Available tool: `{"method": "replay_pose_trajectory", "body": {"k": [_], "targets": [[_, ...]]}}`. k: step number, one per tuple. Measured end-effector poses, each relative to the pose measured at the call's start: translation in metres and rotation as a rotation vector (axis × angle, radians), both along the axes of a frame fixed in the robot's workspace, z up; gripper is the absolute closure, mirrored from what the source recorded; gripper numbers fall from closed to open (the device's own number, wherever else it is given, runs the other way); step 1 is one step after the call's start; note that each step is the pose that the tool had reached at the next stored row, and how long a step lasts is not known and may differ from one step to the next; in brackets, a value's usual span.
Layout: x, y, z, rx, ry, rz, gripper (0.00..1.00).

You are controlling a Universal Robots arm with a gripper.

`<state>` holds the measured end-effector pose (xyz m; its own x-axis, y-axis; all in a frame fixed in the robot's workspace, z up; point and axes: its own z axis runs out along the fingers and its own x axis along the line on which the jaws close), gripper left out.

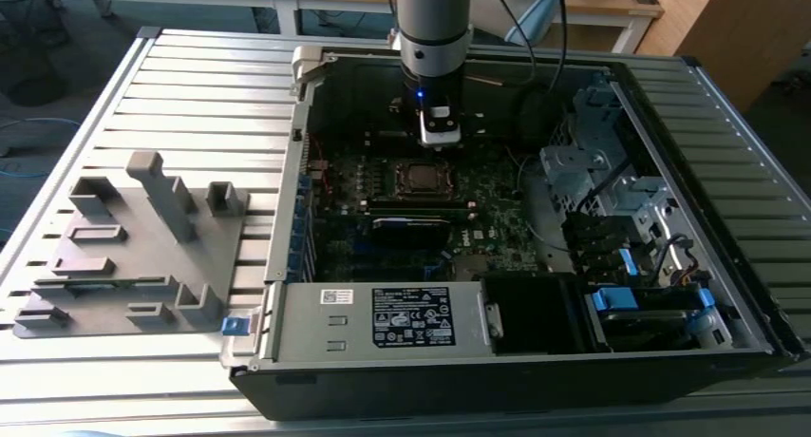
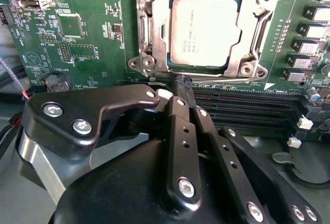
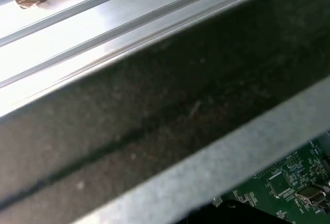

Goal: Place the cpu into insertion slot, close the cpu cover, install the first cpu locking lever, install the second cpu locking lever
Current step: 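Install the first cpu locking lever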

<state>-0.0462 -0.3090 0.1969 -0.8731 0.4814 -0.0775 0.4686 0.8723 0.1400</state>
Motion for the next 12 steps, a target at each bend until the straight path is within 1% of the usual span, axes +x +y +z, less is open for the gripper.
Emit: {"method": "replay_pose_trajectory", "body": {"k": [5,12], "targets": [[0.0,0.0001,0.0,0.0001,-0.0002,0.0,0.89],[0.0,0.0003,0.0034,0.0002,-0.0003,0.0,0.89]]}}
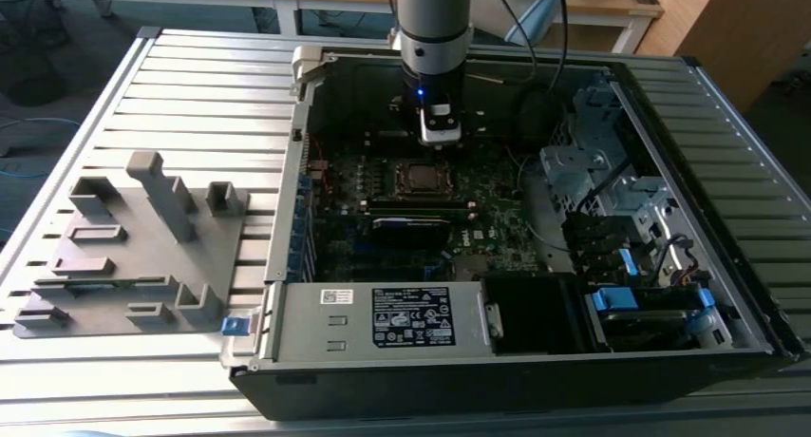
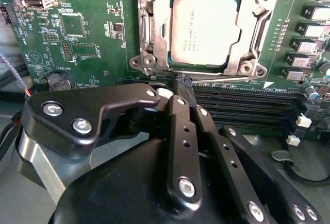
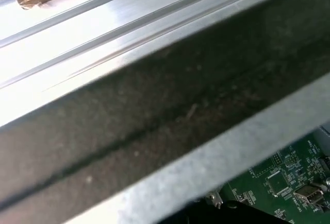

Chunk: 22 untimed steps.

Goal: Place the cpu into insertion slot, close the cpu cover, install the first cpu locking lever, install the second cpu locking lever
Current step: 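Install the first cpu locking lever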

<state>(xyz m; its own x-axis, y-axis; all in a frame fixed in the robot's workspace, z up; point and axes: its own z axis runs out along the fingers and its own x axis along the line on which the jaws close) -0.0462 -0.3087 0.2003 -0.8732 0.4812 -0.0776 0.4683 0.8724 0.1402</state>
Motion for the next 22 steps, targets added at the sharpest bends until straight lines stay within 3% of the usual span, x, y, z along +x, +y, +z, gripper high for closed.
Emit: {"method": "replay_pose_trajectory", "body": {"k": [6,14,22], "targets": [[0.0,0.0,0.0006,-0.0001,0.0,0.0,0.89],[0.0,0.0043,0.0006,-0.0001,0.0001,-0.001,0.89],[-0.0004,0.0051,0.0006,-0.0002,0.0001,-0.006,0.89]]}}
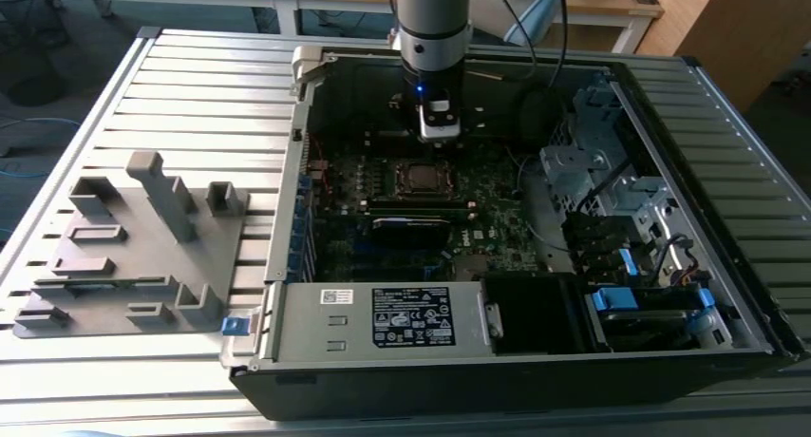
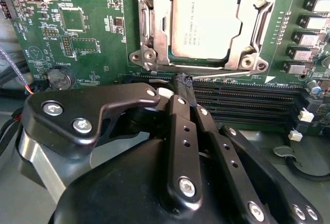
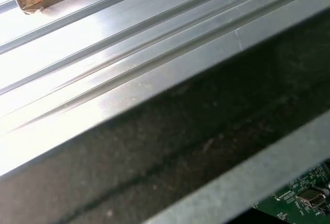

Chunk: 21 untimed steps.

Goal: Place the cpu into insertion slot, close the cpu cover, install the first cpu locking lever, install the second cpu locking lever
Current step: 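Install the first cpu locking lever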

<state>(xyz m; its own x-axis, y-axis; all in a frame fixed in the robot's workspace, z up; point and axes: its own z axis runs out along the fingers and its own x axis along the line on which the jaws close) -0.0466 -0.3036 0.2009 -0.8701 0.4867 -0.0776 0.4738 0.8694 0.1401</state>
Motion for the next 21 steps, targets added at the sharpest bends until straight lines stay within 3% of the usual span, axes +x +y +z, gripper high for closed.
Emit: {"method": "replay_pose_trajectory", "body": {"k": [21], "targets": [[-0.0015,0.0015,-0.0017,0.0003,0.0,-0.008,0.89]]}}
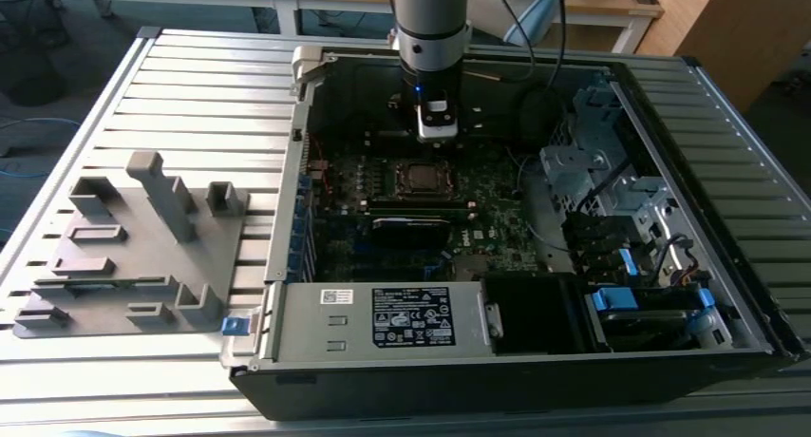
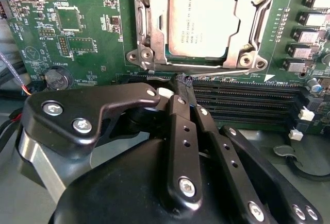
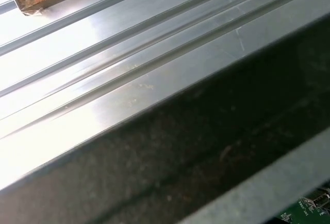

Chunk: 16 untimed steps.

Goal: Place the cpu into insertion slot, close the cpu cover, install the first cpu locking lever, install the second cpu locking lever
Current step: 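Install the first cpu locking lever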

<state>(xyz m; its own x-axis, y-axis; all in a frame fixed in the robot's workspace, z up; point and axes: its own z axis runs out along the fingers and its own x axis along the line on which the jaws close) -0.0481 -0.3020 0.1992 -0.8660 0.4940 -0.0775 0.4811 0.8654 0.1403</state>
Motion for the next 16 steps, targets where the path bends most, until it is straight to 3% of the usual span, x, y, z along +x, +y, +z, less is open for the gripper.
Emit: {"method": "replay_pose_trajectory", "body": {"k": [16], "targets": [[0.0039,-0.0008,-0.0003,-0.0011,0.0,-0.015,0.89]]}}
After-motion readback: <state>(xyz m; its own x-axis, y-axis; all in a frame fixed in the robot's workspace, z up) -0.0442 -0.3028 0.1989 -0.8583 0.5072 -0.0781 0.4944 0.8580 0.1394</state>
